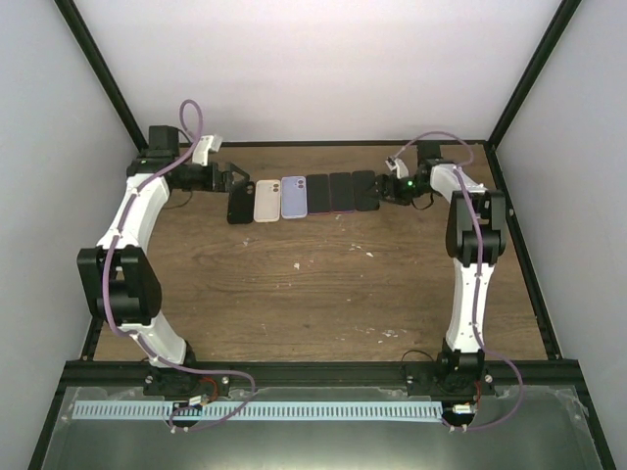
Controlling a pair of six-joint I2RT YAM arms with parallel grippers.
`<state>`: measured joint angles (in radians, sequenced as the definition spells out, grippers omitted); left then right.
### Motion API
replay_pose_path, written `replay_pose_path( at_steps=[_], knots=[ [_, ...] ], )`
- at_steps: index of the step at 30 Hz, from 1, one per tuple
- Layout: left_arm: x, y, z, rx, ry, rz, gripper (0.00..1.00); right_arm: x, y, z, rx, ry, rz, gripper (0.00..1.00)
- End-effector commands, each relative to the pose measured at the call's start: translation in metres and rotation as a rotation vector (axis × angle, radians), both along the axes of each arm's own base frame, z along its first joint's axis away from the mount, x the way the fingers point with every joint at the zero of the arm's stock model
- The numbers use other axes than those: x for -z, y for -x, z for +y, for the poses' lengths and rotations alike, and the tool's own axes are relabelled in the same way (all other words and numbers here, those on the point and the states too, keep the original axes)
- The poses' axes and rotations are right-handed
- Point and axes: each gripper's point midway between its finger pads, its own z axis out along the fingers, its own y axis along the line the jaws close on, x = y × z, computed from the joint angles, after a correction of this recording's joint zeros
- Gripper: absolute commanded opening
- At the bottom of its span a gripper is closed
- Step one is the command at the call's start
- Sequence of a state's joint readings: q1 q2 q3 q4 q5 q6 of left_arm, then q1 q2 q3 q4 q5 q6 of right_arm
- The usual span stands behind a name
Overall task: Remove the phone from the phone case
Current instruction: Place the phone at the center of the board, then reset both arms
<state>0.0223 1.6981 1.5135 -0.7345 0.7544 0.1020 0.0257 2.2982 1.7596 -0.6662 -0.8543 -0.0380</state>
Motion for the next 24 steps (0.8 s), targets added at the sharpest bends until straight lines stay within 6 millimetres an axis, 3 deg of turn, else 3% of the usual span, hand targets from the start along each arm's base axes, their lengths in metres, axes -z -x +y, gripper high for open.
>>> replay_pose_path(
  at_steps=[1, 8, 17, 19, 21, 24],
  knots=[
    [-0.03, -0.006, 0.016, -0.035, -0.006, -0.129, 1.0, -0.031, -0.004, -0.008, -0.004, 0.141, -0.143, 1.0],
    [-0.059, -0.014, 0.054, -0.15, 0.045, -0.207, 1.0, -0.068, 0.012, -0.014, -0.032, 0.198, -0.243, 1.0],
    [-0.101, -0.011, 0.12, -0.345, 0.116, -0.353, 1.0, -0.163, 0.037, -0.032, 0.024, 0.263, -0.589, 1.0],
    [-0.099, -0.007, 0.133, -0.424, 0.068, -0.384, 1.0, -0.178, 0.04, -0.046, 0.099, 0.287, -0.638, 1.0],
    [-0.092, -0.004, 0.151, -0.555, 0.023, -0.415, 1.0, -0.184, 0.039, -0.072, 0.24, 0.339, -0.665, 1.0],
    [-0.061, 0.01, 0.165, -0.672, -0.032, -0.428, 1.0, -0.183, 0.051, -0.106, 0.413, 0.38, -0.681, 1.0]
  ],
)
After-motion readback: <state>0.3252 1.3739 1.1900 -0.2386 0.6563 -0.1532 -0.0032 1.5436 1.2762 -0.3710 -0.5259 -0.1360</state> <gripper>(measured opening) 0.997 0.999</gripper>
